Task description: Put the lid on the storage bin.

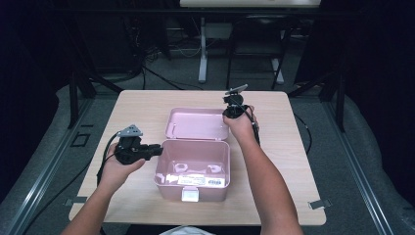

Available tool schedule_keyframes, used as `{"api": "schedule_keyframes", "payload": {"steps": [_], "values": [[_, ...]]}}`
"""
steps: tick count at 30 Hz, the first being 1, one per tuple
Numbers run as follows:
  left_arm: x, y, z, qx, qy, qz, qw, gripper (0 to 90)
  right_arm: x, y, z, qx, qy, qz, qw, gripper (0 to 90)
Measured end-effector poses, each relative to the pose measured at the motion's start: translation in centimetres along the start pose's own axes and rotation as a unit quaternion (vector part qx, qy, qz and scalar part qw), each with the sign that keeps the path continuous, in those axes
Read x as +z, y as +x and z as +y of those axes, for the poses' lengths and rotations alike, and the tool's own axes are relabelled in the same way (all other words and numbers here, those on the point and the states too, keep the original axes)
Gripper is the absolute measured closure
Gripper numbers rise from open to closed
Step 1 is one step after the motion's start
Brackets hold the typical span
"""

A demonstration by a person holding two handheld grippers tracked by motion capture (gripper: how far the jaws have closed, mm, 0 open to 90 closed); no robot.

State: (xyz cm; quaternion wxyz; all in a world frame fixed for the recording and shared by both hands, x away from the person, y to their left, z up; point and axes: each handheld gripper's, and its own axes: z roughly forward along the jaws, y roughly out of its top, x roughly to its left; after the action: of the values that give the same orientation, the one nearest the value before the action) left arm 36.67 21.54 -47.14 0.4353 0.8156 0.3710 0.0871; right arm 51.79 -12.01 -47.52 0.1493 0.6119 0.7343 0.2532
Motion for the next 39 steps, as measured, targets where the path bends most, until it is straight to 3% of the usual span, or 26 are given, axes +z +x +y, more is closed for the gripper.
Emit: {"api": "schedule_keyframes", "payload": {"steps": [7,21,39], "values": [[0.0,0.0,0.0,0.001,0.000,0.000,1.0000,76.2,-0.4,0.3,0.2,-0.001,-0.001,-0.007,1.0000,81.4],[0.0,0.1,0.0,0.000,0.000,-0.001,1.0000,76.2,-1.3,0.1,0.3,0.011,-0.010,0.006,0.9999,82.1],[0.0,0.1,0.0,-0.002,-0.002,0.000,1.0000,76.3,-3.1,0.0,0.4,0.016,-0.043,0.019,0.9988,83.2]]}}
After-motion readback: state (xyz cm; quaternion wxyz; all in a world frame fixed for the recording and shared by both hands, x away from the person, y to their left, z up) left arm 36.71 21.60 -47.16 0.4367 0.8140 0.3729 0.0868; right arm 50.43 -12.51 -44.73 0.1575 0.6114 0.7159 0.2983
